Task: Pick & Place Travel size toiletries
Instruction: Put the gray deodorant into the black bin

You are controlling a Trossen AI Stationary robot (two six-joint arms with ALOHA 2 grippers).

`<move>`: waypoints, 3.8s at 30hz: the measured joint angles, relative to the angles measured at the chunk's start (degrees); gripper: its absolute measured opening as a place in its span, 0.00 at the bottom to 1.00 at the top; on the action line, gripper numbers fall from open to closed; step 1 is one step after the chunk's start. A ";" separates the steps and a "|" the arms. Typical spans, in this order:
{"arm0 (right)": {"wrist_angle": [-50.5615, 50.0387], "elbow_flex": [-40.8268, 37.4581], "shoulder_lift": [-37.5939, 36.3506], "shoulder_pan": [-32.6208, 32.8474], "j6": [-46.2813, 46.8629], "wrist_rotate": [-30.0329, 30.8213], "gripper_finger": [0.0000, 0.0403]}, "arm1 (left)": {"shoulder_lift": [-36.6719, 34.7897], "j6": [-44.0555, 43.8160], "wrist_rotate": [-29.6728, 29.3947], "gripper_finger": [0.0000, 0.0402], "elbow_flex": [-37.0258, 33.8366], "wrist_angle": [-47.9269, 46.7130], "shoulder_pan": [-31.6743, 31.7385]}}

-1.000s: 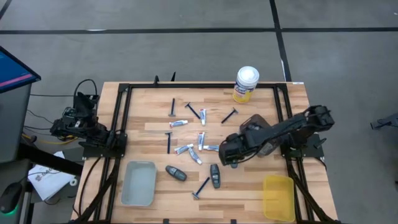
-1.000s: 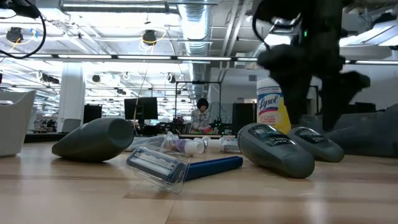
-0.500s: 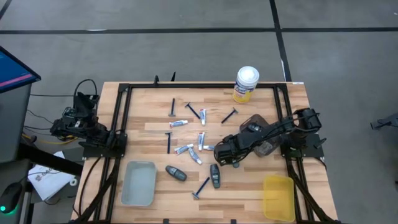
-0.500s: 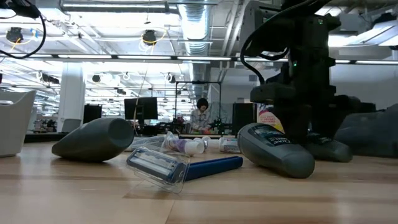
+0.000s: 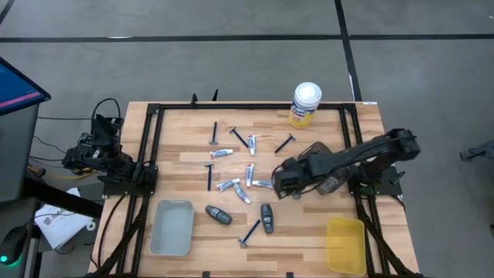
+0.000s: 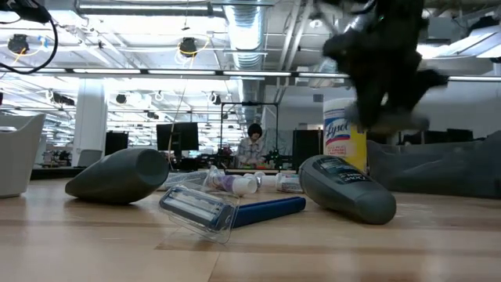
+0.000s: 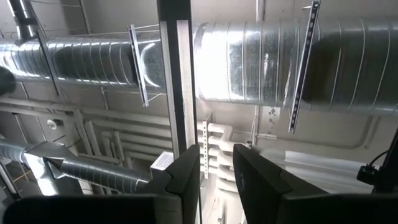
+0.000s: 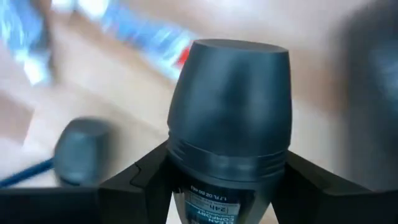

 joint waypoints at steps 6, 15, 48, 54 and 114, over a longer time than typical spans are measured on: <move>-21.43 0.04 -9.15 -2.57 8.01 7.29 0.49 | 0.00 0.00 0.02 0.23 0.00 0.02 0.00; -29.57 -5.27 -12.03 -3.64 19.43 9.40 0.49 | 0.00 0.00 0.02 0.23 0.00 0.01 0.00; -23.42 -13.90 -10.29 -2.28 38.90 10.80 0.49 | 0.00 0.00 0.02 0.23 0.00 0.02 0.00; -23.62 -13.90 -10.29 -0.49 38.90 9.52 0.49 | 0.00 0.00 0.02 0.23 0.00 0.02 0.00; 1.47 25.45 26.68 4.76 -0.33 -2.74 0.75 | 0.01 -2.40 0.02 0.23 0.03 0.02 0.00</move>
